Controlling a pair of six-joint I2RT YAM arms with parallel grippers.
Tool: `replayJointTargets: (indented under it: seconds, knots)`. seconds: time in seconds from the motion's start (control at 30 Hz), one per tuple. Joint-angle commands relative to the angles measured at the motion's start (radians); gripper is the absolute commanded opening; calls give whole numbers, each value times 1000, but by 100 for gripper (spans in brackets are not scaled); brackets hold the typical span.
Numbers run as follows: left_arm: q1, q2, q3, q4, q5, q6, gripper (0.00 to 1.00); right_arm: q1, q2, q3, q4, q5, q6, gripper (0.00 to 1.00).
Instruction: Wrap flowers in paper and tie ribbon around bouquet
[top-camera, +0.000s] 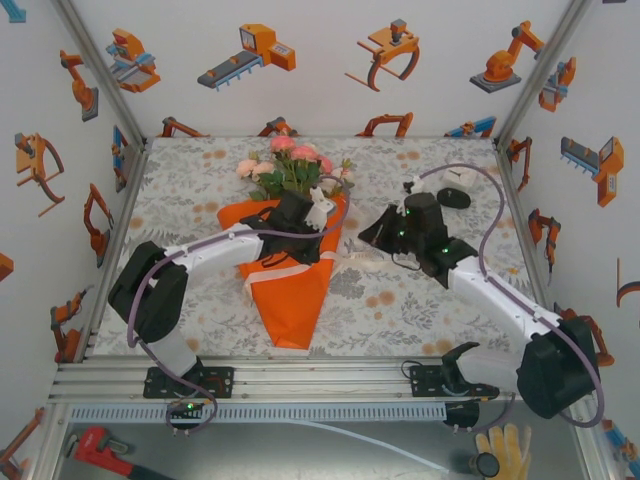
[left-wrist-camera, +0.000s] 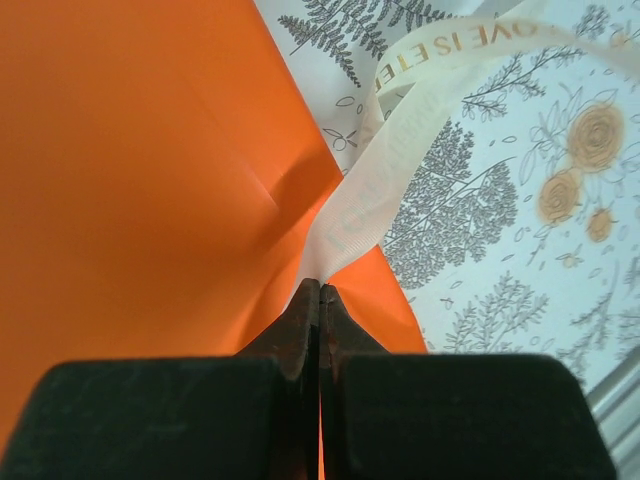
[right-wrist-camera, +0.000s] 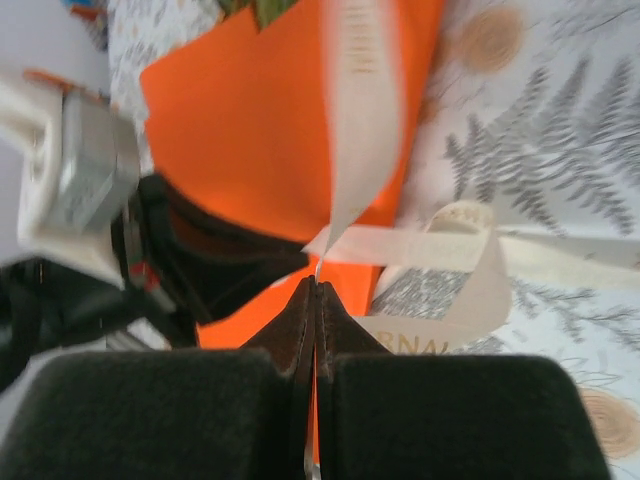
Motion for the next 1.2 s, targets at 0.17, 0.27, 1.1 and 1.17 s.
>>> replayJointTargets:
  seconds: [0.17,0.27,1.1,1.17]
  knots:
    - [93,-15,-5,50,203,-185,0,249,131,-42,280,-100,-81,0]
    - [120,-24,0,53,252,-211,0,286,233,-32,306,-95,-93,0]
    - [154,-244,-77,70,491,-260,40,321,510,-99,759,246,36,1]
    - [163,-280,-70,27,511,-202,52,322,528,-97,784,246,43,1]
